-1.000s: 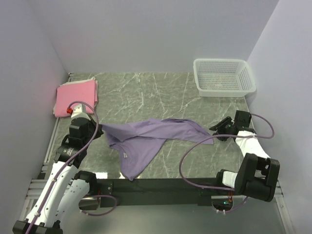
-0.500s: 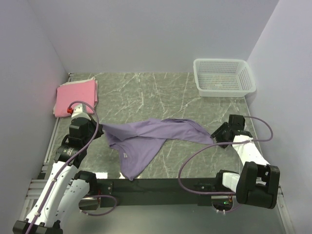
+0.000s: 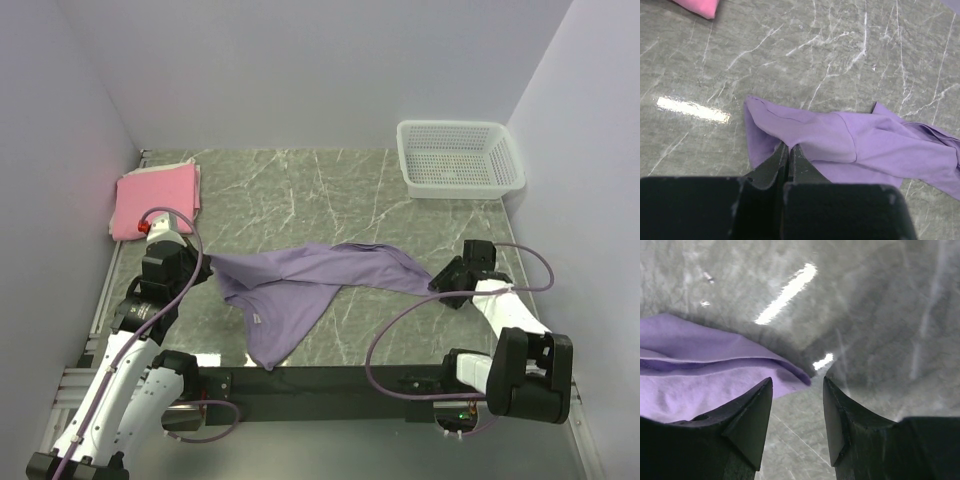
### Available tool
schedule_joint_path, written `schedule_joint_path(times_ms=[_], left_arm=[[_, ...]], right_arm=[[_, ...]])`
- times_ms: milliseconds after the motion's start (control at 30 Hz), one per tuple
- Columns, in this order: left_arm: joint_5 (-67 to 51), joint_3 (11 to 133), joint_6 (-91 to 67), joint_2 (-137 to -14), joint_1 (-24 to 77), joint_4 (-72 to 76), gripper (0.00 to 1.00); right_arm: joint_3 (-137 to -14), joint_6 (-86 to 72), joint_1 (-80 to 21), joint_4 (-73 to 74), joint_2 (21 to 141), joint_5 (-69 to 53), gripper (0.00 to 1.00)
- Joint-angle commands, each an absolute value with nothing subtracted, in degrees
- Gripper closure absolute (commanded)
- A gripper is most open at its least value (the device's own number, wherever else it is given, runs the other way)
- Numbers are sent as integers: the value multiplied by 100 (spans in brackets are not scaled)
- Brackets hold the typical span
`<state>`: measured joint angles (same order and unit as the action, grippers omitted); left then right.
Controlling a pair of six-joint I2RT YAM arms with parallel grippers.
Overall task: Fold and stack the t-shirts
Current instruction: Flatten the tshirt out
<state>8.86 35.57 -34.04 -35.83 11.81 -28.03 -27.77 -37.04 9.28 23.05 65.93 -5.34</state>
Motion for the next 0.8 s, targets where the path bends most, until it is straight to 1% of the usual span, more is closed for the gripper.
schedule_joint_path(times_ms=[0, 267, 367, 467, 500, 567, 600, 667, 700, 767], left_arm=[[870, 3524, -3305, -3542, 1151, -2593, 99], [861, 3524, -3305, -3551, 1151, -2593, 99], [870, 3533, -3305, -3568, 1151, -2593, 99], [861, 3524, -3305, -3586, 1151, -2601, 99], [870, 3533, -3305, -3577, 1151, -2610, 99], [879, 3524, -3313, -3569, 1151, -2602, 99], [888, 3524, -3313, -3577, 1151, -2584, 99], [966, 3551, -3331, -3594, 1151, -2575, 99], [1010, 3603, -3348, -3603, 1151, -2575, 99], [1107, 3743, -3392, -3752, 1151, -2601, 99]], right_arm=[[-2742, -3727, 695, 2171, 6916, -369, 48], [-2646, -3806, 615, 2030, 7066, -211, 50], [-2654, -3797, 615, 2030, 7110, -211, 52], [-2646, -3788, 624, 2004, 7137, -202, 58], [-2646, -3779, 615, 1995, 7137, -220, 67], [-2663, -3753, 615, 1995, 7076, -255, 78], [-2680, -3744, 615, 2021, 7040, -272, 87], [-2777, -3744, 606, 2065, 6944, -342, 97], [-2838, -3770, 606, 2144, 6848, -465, 100], [-3084, -3876, 571, 2223, 6707, -623, 100]])
